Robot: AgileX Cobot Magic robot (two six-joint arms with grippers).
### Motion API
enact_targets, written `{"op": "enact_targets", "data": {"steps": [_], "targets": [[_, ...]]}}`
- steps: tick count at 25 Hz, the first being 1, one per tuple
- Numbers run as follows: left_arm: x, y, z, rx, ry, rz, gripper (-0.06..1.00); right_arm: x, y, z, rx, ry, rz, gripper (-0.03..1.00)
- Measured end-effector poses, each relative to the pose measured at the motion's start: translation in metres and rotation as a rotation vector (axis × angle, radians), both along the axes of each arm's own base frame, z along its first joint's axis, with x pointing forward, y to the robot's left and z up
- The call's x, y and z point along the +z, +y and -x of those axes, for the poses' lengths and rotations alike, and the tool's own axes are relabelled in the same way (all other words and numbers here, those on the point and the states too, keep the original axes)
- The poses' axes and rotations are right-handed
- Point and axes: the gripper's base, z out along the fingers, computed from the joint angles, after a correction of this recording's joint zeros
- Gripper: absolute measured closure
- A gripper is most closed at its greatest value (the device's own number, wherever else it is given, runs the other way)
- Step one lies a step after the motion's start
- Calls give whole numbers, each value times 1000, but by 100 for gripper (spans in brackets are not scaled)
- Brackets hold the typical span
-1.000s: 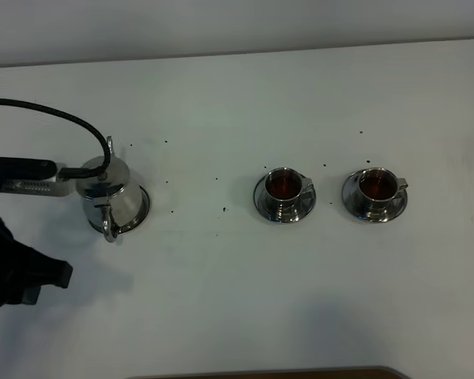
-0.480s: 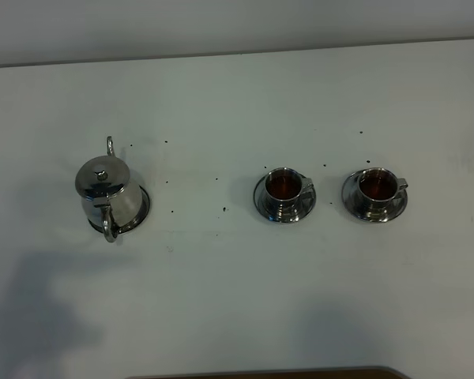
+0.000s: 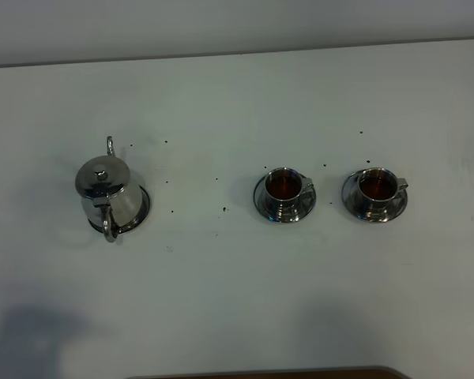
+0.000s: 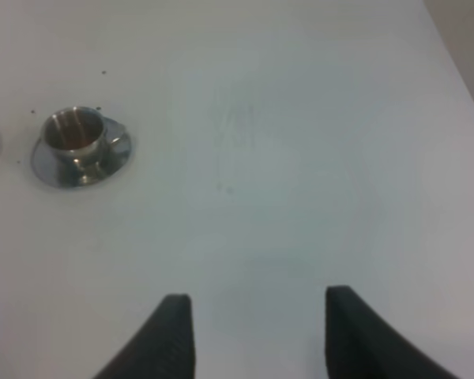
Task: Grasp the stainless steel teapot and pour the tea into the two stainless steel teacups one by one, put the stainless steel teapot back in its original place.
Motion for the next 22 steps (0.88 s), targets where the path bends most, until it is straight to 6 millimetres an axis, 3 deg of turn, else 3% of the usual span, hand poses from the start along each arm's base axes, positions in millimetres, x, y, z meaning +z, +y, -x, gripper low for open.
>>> {"op": "enact_targets", "data": {"steps": [6, 18, 22], "targets": [[-16, 2, -2, 4, 0, -37, 56, 0, 0, 0, 0, 0, 0, 58], [-17, 3, -2, 9, -1, -41, 56, 0, 0, 0, 1, 0, 1, 58], [-17, 4, -2, 87, 2, -37, 56, 0, 0, 0, 1, 0, 1, 58]]}}
